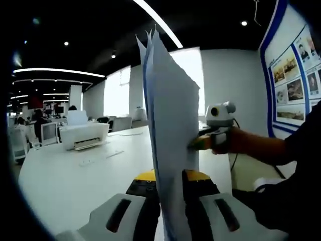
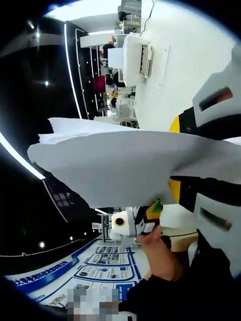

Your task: Organize the stack of printing papers by aligning and flattening the scattered papers on the table

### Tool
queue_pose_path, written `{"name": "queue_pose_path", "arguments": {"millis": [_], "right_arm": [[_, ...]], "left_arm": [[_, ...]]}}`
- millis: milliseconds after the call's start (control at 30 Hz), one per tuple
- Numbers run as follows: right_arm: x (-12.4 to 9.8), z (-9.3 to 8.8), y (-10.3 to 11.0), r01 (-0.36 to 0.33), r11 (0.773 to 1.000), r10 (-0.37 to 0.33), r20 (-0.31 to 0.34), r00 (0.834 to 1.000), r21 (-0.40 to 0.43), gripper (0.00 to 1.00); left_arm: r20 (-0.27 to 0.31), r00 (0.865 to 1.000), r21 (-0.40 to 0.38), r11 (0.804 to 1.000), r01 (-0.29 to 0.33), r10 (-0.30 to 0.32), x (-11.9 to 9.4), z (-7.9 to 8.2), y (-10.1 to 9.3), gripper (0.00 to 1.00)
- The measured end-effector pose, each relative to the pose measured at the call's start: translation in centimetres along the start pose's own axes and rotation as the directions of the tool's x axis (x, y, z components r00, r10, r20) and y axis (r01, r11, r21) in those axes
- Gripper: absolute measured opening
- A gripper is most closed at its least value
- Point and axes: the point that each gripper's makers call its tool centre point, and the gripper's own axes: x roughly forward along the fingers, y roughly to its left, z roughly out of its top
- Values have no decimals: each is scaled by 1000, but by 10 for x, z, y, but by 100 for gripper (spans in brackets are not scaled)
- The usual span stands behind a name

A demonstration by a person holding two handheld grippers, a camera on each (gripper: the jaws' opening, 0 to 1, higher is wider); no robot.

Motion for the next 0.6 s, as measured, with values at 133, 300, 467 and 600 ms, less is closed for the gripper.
{"name": "queue_pose_path", "arguments": {"millis": [133, 300, 467, 600], "right_arm": [[3, -1, -2, 22, 1000, -22, 4, 1000, 10, 25], [2, -5, -5, 38, 999, -38, -13, 999, 18, 34], [6, -9, -11, 84, 996, -83, -33, 996, 32, 44], [7, -6, -2, 47, 998, -45, -44, 998, 36, 21]], "left_arm": [[-6, 1000, 0, 1000, -10, 10, 1, -3, -2, 18], [-50, 999, 10, 1000, -9, 9, 5, -15, -4, 22], [-62, 998, -17, 1000, -18, 17, 9, -17, -4, 25], [-74, 997, -23, 1000, -10, 8, 9, -15, -7, 15]]}}
